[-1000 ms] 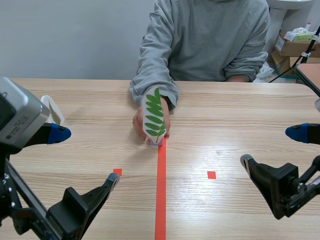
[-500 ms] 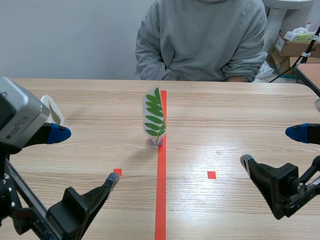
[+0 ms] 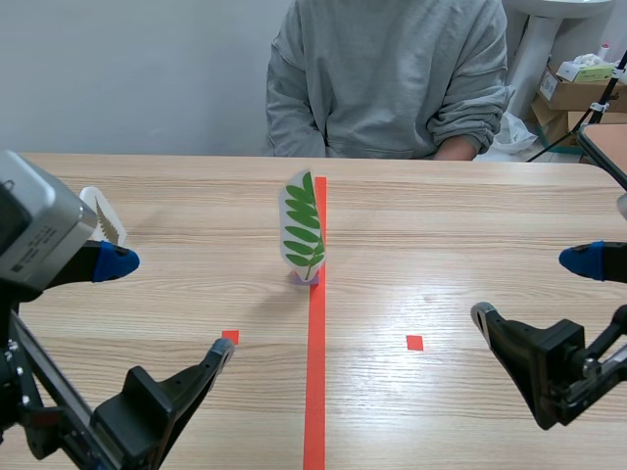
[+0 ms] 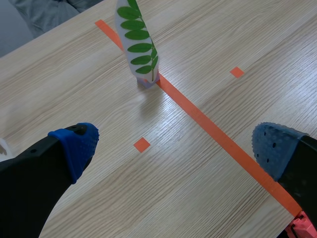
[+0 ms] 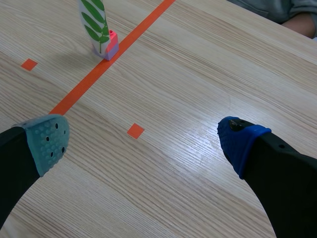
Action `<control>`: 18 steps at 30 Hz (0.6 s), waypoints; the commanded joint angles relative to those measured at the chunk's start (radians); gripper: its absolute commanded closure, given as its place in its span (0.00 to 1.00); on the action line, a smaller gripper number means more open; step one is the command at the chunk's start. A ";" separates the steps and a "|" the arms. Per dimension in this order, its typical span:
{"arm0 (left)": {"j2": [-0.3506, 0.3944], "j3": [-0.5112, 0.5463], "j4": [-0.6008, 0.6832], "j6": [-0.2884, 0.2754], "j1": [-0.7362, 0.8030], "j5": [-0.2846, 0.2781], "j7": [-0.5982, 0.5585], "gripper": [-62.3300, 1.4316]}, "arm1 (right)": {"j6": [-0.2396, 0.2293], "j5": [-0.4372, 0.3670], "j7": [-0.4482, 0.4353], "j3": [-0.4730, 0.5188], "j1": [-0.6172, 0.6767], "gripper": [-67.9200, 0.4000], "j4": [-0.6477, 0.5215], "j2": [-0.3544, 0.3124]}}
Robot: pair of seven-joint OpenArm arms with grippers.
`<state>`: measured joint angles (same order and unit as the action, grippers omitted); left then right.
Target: Do the leaf sorting experiment
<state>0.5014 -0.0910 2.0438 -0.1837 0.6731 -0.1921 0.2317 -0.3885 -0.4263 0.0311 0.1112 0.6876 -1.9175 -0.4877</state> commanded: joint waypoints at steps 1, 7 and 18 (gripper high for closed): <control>-0.005 0.002 0.000 0.005 0.008 -0.006 -0.013 0.00 | -0.001 -0.007 -0.014 0.013 -0.009 0.09 -0.003 -0.002; -0.005 0.002 0.000 0.005 0.008 -0.006 -0.010 0.00 | -0.001 -0.007 -0.014 0.013 -0.009 0.09 -0.003 -0.002; -0.004 0.002 -0.012 0.004 -0.007 -0.006 -0.009 0.00 | -0.001 -0.007 -0.014 0.013 -0.009 0.09 -0.003 -0.002</control>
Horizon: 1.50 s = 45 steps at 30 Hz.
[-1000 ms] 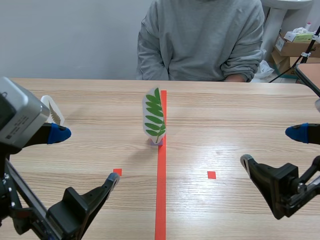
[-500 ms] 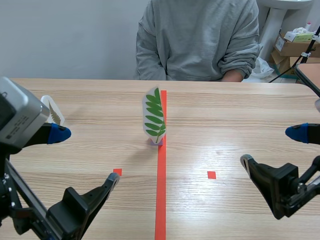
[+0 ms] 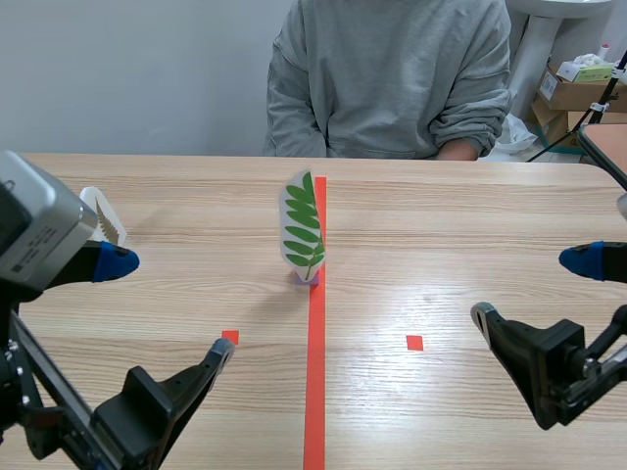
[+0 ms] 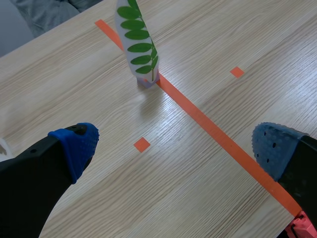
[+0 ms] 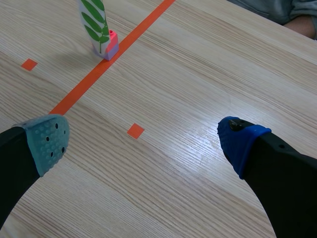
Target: Do the leaf sorting experiment
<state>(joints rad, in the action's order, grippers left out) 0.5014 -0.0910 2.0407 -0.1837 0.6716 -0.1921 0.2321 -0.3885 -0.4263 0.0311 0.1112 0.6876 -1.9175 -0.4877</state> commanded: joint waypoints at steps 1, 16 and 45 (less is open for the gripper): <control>-0.002 0.002 -0.021 0.004 -0.015 -0.006 -0.010 0.00 | -0.001 -0.007 -0.014 0.013 -0.009 0.09 -0.003 -0.002; 0.054 -0.053 -0.462 -0.185 -0.448 -0.086 -0.071 0.00 | -0.001 -0.007 -0.014 0.013 -0.009 0.09 -0.003 -0.002; -0.204 -0.428 -1.096 -0.269 -1.054 -0.098 -0.229 0.00 | -0.001 -0.007 -0.014 0.013 -0.010 0.09 -0.003 -0.002</control>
<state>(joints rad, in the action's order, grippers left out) 0.3080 -0.5190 0.9302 -0.4492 -0.3641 -0.2844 0.0200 -0.3889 -0.4263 0.0315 0.1112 0.6876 -1.9175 -0.4877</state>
